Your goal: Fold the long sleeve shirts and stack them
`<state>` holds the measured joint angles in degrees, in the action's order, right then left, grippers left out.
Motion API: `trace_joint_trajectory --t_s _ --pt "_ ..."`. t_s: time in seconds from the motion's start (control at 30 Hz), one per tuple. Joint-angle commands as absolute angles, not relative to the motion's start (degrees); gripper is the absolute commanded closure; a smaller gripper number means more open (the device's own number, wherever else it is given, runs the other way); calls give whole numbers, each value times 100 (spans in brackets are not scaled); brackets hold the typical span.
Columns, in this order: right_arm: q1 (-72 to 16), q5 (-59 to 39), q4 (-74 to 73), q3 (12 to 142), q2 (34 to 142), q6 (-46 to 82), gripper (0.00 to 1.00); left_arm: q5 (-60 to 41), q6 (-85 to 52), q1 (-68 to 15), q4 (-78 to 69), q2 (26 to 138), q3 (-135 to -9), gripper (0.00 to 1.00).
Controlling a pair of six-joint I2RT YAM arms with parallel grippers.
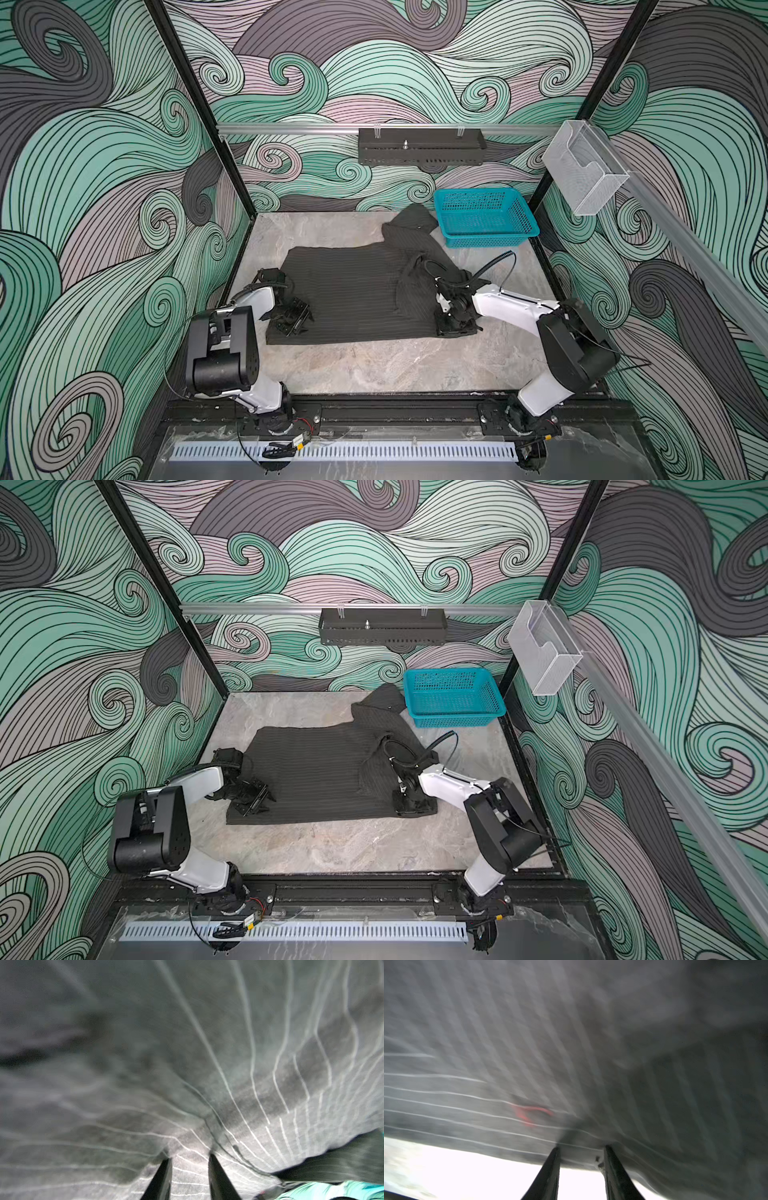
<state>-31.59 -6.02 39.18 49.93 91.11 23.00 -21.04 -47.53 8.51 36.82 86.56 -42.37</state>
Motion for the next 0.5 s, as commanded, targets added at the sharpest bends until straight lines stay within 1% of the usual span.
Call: trace_joint_trajectory --t_s 0.0,0.07,0.1,0.2,0.27,0.33,0.4,0.47 --pt "-3149 -266 4476 4924 8635 2322 62 -1765 -4565 752 4274 8290 -3982 66" --pt "-3145 -204 4662 5003 8187 2342 61 -1771 -4497 730 4475 7924 -3968 66" --pt "-3131 -172 4721 5046 7936 2397 59 -1775 -4475 721 4590 7735 -3998 65" --pt "-2970 -125 4754 5217 7313 2874 50 -1750 -4431 721 4875 7243 -4248 62" --pt "-2832 -82 4669 5316 7108 3307 45 -1700 -4396 721 5034 6993 -4499 60" --pt "-2668 153 4582 5410 7152 3898 38 -1631 -4376 721 5183 6825 -4780 58" --pt "-2470 86 4554 5541 7460 4272 35 -1589 -4368 721 5278 6744 -4996 55" --pt "-2304 -88 4485 5666 7869 4598 33 -1582 -4359 721 5325 6715 -5144 53"
